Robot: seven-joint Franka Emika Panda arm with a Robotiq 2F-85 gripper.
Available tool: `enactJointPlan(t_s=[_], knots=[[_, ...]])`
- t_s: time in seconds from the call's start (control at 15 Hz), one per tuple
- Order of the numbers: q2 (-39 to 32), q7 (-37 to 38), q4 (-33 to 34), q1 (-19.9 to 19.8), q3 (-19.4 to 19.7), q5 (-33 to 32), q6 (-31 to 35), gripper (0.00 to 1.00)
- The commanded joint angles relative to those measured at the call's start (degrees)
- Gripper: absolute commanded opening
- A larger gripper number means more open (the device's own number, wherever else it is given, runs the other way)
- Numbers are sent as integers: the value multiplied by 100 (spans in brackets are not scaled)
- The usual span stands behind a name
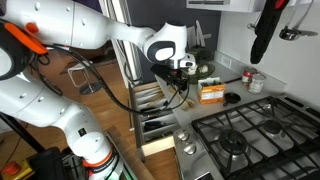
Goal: Put the wooden cutlery in the open drawer
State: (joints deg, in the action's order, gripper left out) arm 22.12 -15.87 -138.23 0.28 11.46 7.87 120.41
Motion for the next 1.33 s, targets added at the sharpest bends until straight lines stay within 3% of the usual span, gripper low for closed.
enactJointPlan(t_s=[0.0,0.13,0.2,0.6,1.27], knots=[[-426,1117,-52,-125,-380,308,659,100],[-653,1945,-46,-183,-647,145,985,100],[-442,1338,-12,-133,-494,178,709,100],[-514,1415,34,-165,-564,163,769,100],[-1600,4730,444,-266,-1184,222,1325,100]])
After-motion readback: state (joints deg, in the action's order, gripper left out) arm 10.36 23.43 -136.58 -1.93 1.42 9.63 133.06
